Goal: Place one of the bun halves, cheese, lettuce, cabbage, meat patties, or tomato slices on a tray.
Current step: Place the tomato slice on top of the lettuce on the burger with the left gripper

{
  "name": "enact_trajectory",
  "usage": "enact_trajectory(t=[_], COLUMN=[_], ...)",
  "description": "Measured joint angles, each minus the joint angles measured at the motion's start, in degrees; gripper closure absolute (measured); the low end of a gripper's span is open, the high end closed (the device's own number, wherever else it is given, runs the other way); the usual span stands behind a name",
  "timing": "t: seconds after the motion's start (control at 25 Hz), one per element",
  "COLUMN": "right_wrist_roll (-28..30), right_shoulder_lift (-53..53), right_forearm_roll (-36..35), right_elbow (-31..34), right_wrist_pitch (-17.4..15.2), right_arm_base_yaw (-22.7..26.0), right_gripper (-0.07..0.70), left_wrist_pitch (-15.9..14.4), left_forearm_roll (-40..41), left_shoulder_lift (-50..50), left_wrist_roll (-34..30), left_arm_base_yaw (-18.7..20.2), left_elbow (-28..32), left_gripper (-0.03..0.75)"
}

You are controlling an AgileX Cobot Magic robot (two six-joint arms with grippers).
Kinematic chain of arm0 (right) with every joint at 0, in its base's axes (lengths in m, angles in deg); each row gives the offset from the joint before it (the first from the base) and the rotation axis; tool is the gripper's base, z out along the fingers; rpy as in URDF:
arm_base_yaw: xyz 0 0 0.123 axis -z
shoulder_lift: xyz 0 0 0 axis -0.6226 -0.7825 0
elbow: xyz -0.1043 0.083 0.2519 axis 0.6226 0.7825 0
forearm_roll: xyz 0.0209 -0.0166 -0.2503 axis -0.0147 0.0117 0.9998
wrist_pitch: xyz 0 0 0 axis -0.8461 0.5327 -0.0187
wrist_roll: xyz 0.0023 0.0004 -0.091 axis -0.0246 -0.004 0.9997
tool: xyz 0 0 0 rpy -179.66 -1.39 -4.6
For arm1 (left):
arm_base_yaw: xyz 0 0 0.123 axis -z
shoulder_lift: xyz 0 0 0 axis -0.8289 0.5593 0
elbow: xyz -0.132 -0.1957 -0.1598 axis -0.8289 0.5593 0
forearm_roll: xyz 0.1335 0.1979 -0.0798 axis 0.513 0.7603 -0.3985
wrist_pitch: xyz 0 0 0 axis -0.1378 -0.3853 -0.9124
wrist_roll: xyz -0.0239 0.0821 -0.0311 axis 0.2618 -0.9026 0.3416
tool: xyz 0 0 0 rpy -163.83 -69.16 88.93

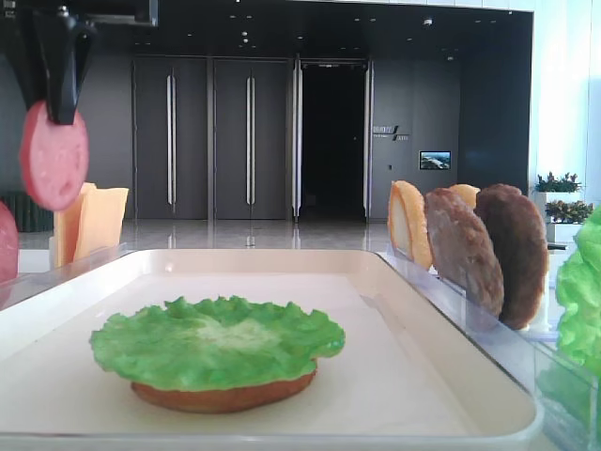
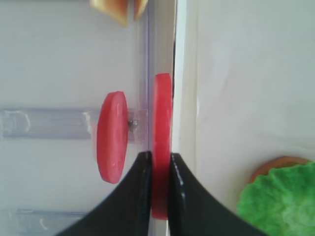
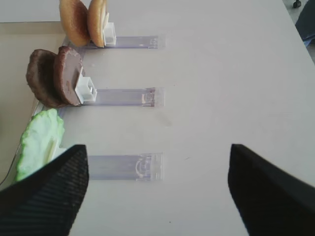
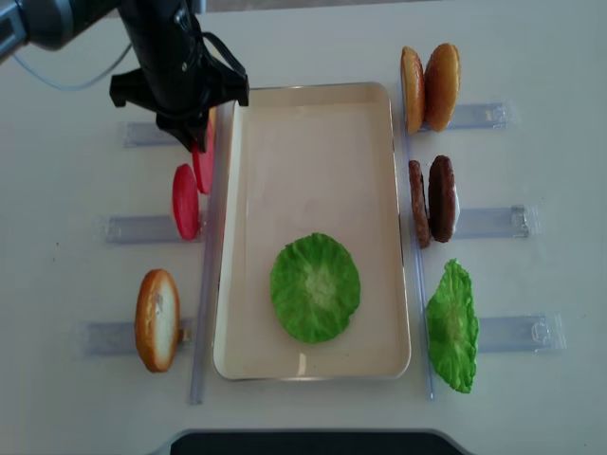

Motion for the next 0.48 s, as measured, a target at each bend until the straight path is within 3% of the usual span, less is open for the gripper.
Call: enact_trajectory(t=[0.2, 0.48], right_wrist_roll=[0.0, 0.0], right_shoulder_lift=[0.0, 0.0], right_forearm_roll=[0.0, 0.0], right_elbow=[0.0, 0.0], right_wrist_pitch=[0.0, 0.0], right_arm_base_yaw=[0.0, 0.0], right_gripper=[0.079, 0.079], left_wrist_pitch=[-0.2, -0.4], left_forearm_roll=[-0.3, -2.0], left_shoulder_lift=[-1.7, -1.9], left_wrist_roll=[-0.6, -1.1], left_arm_base_yaw=[0.0, 0.0], left_elbow=[-3.3, -3.4], left_gripper=[0.664, 0.664])
